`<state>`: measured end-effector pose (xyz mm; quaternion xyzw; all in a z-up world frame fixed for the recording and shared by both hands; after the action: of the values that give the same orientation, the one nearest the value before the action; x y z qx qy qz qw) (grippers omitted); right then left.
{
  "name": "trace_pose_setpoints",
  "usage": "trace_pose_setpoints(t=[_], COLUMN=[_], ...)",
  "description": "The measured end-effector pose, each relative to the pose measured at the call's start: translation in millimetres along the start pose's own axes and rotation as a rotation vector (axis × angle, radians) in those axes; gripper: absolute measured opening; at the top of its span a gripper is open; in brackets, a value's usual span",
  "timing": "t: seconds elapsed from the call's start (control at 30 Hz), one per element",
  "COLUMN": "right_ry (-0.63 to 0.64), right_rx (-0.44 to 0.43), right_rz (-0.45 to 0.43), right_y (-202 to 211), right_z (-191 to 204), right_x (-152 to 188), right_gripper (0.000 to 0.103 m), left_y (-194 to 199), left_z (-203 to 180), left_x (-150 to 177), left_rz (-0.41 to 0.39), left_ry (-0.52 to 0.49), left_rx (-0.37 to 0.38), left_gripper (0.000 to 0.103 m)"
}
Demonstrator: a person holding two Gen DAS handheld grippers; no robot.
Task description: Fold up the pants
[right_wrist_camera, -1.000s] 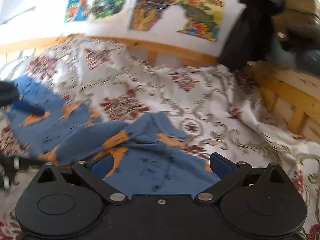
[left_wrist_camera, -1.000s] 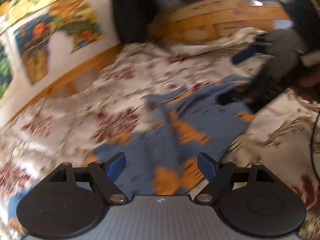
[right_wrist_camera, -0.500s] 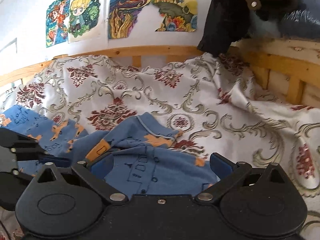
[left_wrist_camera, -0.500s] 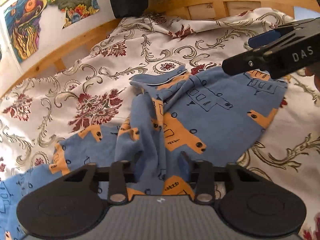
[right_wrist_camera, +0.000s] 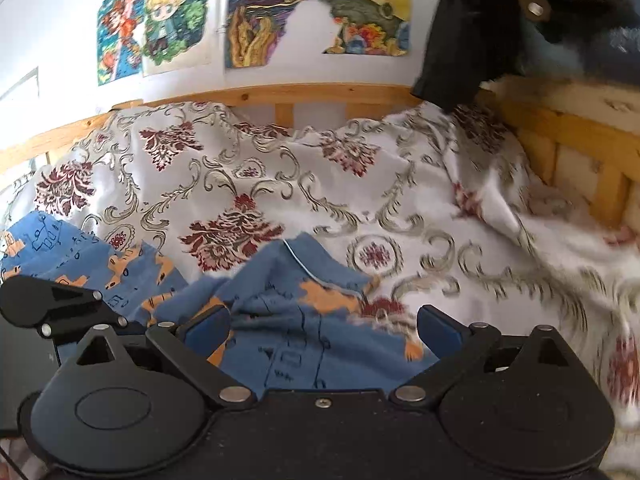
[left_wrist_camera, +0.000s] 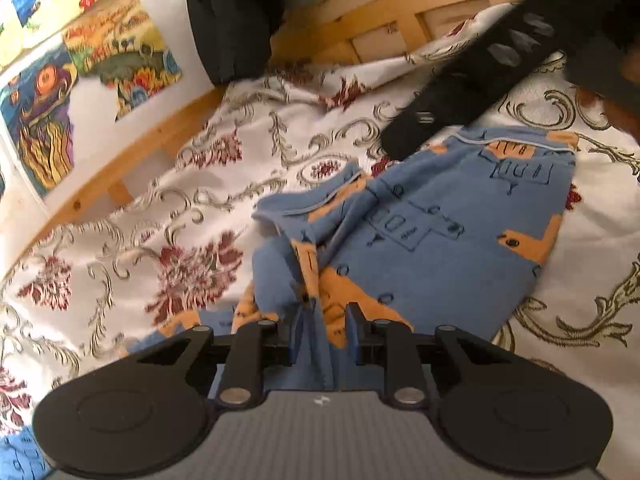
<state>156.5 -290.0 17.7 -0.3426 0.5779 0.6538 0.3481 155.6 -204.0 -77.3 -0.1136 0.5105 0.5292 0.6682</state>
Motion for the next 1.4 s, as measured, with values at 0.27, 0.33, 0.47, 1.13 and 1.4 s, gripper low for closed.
trace_pose_setpoints(t=[0.27,0.33,0.47,1.13,1.4], right_ry=[0.028,-0.016,-0.087,-0.053,-0.245], right_rx=[-0.108,-0.165,-0.218,-0.007,0.009], right_rz=[0.073,0.133,0.290,0.777,0.598], right_y=[-23,-35,-78,-218,-174], right_z=[16,22,33,48,13], right_x=[-21,-22,-33,-39,-73], right_gripper=[0.094,0.092,0.079,0.008,0.000], left_y=[-10,-7,-2,0,8], left_z=[6,8,8,12,17], left_x=[7,11,15,9,0], left_rz=[0.041,0.058,0.074,0.087,0.050], left_ry=[0.039,0.045,0.048,0.088,0.105], left_rx=[0.010,0.006,0.001,0.021,0.021], left_gripper=[0.019,0.014,0.002,0.001,0.000])
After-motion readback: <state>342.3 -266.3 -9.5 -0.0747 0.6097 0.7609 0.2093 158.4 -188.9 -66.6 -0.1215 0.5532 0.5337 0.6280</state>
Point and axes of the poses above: each gripper's, at about its wrist camera, not at the fingertips, and y roughly against the way its jaws point, z to its left, x to its underside, the point moved 6 cm from there along -y, roughly the way its jaws point, and after that the axes turned 11 degrees about -z, right-handed, at the moved point
